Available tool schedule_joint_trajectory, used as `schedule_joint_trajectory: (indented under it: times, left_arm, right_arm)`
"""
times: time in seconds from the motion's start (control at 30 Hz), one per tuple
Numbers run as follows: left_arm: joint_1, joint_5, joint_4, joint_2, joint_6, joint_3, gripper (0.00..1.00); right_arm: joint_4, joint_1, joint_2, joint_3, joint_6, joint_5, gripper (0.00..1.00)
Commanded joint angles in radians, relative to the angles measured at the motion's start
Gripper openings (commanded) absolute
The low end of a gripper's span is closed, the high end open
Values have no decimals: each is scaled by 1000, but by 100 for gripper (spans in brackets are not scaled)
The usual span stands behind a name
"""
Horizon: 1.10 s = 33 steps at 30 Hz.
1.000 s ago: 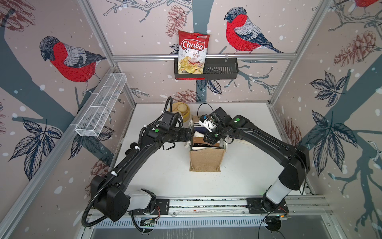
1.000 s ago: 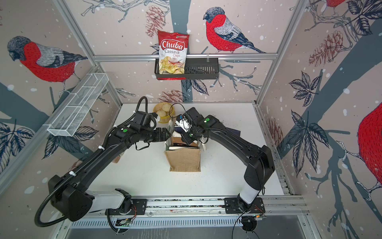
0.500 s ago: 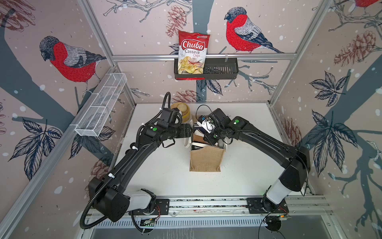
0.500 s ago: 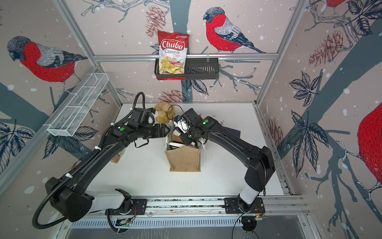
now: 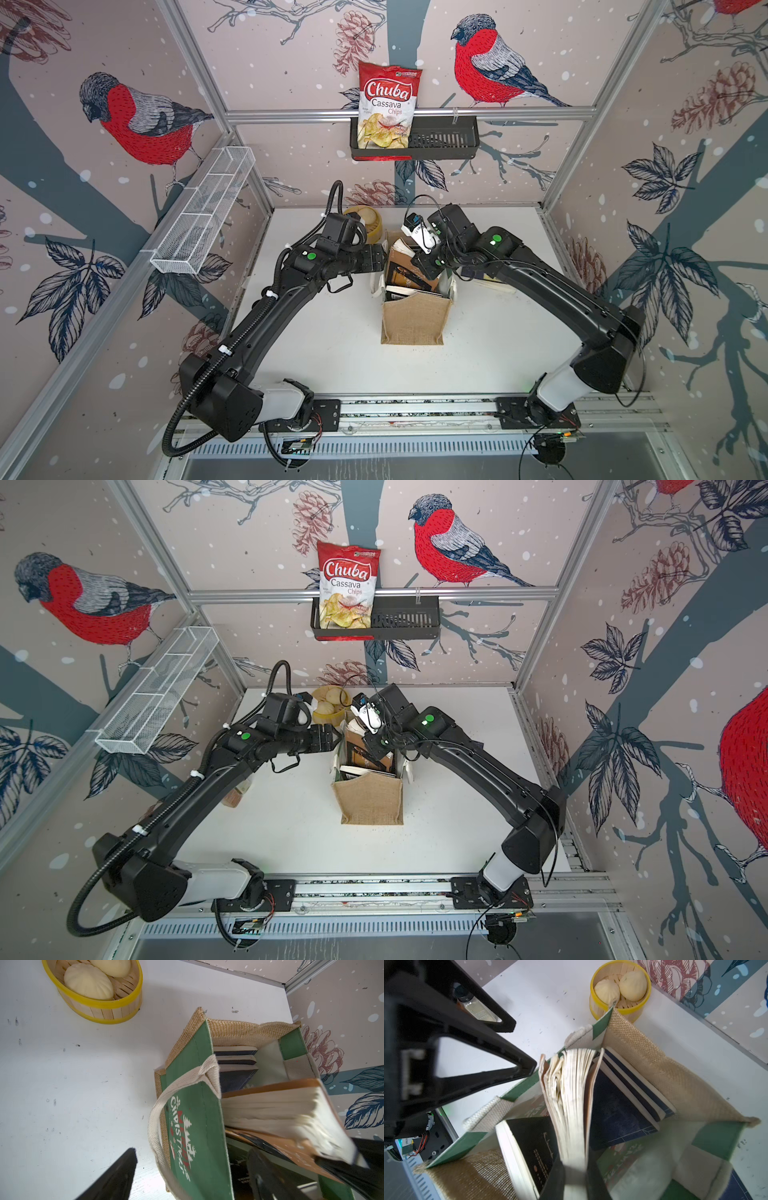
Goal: Take out the books from the canvas bag
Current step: Pick up the book from the canvas bag, then place the book at the center of the board.
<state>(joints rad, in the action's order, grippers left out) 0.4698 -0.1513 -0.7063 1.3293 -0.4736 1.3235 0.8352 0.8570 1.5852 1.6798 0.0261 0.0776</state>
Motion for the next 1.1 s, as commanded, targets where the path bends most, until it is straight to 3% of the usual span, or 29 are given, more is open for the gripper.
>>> schedule_joint_trajectory:
  times: [0.0,0.33,0.63,0.83,1.07]
  left_arm:
    - [0,28,12,5,-1,16,85]
    - [0,101,37,-39,-69,-9,85]
    - [1,95,21,10,-45,52,84]
    - [1,84,28,31,-45,68,84]
    - [1,64,28,70,-39,101,84]
  right_arm:
    - [-21,1,-42,23,-33,-53,8]
    - [-48,-109,-103,158,-183,-77,8]
    - [-253,-352,-229,118,-366,86,5]
    - [-387,-534,-284,-5,-467,170,7]
    - [-698,-713,-348,-321,-624,211,7]
